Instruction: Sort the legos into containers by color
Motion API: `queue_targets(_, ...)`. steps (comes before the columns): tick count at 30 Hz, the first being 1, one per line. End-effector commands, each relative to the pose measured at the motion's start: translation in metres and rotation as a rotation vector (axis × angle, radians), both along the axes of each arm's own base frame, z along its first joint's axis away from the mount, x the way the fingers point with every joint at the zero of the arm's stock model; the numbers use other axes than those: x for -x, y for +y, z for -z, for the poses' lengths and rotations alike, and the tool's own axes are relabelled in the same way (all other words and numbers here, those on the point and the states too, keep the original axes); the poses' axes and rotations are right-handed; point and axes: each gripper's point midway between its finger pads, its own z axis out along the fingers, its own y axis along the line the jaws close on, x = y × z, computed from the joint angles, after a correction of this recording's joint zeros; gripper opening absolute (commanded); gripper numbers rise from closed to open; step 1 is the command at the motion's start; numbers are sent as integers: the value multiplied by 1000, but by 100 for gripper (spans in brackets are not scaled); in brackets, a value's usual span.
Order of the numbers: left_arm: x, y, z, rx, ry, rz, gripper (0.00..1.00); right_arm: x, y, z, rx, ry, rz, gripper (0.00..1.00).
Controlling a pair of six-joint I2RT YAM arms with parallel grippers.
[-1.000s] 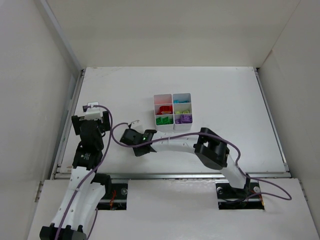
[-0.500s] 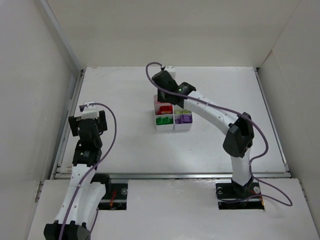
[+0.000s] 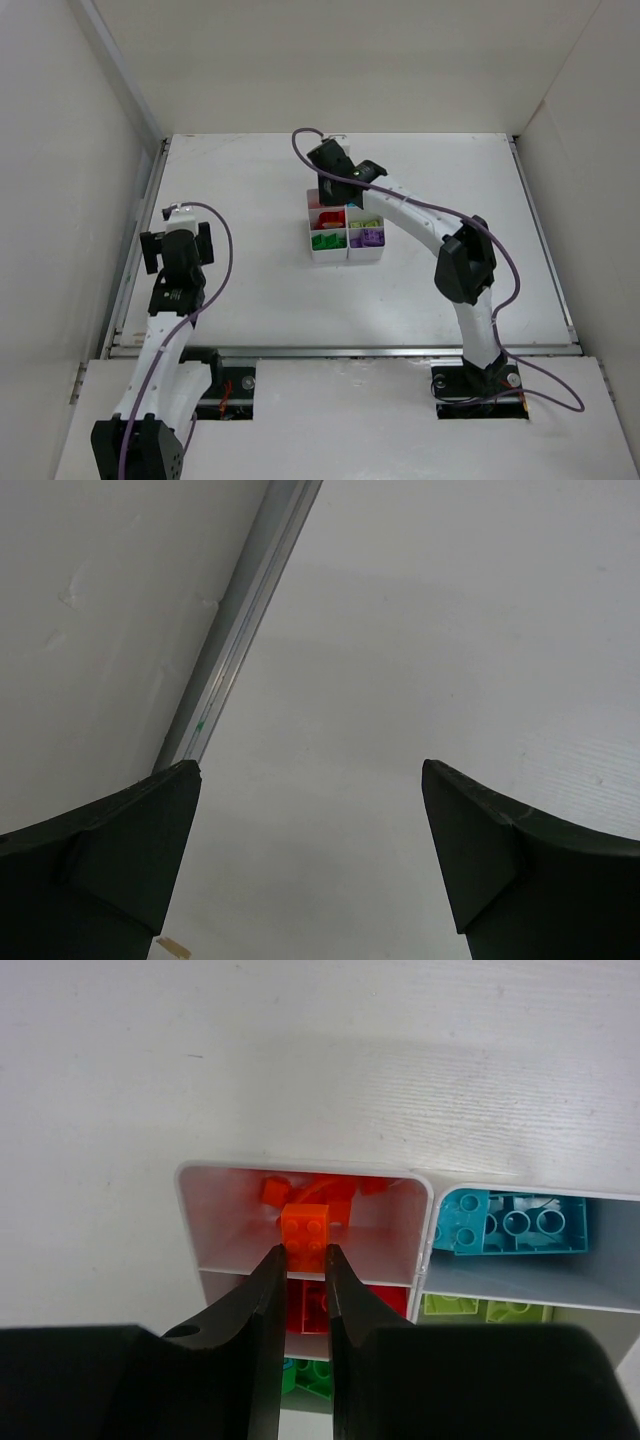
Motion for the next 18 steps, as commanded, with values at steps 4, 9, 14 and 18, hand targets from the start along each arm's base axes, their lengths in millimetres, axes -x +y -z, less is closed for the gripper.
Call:
queue_targets(4,-5,2,-3,15,-13,-26,89,0,7,-5,-43,7,-16,18)
queue_targets(9,-10,-12,-9,43,-44,66,88,-3,9,-13,-52,9,-42,60)
queue_targets(14,-12,-25,-13,63,-69,144,88,-12,-6,-31,-57,-14,-35,70)
queue_targets(18,-24,-33,-16,53,-37,207,93,-38,-56,-105,-114,-162,41,81)
